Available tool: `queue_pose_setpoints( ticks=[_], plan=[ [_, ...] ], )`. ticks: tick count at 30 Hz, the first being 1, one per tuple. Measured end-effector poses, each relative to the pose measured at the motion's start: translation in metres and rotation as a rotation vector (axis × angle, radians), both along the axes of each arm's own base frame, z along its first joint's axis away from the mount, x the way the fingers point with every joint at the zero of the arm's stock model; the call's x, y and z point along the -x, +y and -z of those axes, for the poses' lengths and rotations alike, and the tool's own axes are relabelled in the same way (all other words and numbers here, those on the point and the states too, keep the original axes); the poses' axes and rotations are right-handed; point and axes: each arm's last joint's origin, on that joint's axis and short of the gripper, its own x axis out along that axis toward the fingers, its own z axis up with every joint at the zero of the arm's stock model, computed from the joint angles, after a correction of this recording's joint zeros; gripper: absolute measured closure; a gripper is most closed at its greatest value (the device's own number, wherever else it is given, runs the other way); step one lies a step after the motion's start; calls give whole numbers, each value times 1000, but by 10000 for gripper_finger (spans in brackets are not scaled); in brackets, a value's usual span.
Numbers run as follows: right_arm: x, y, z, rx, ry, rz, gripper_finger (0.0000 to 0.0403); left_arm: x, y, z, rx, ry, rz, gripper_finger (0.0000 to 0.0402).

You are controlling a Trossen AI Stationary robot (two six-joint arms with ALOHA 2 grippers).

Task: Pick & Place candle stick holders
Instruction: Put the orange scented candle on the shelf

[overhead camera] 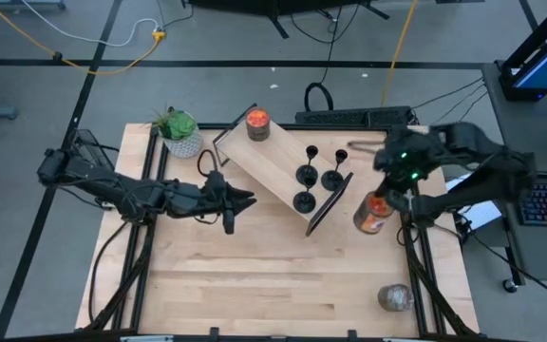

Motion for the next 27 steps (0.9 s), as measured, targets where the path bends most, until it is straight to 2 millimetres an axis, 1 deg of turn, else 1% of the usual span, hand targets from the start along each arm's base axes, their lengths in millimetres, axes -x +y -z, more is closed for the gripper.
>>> queue_pose_setpoints(
  ticks=[4, 9, 16, 21, 24, 27],
  plan=[
    [-26, 18, 5, 13, -6, -112, 403, 0, -5, -3, 0, -26, 18, 293],
    [-52, 42, 14, 36, -10, -160, 403, 2, -14, -5, -15, -52, 57, 293],
    [-98, 71, 27, -24, -74, -165, 403, 6, -31, -8, -40, -74, 136, 293],
    [-129, 86, 38, -63, -125, -138, 403, 12, -48, -9, -57, -80, 211, 293],
    [-145, 94, 36, -35, -146, -122, 403, 16, -58, -9, -58, -83, 254, 290],
    [-160, 101, 32, -15, -161, -114, 403, 18, -66, -7, -57, -81, 289, 272]
  ],
)
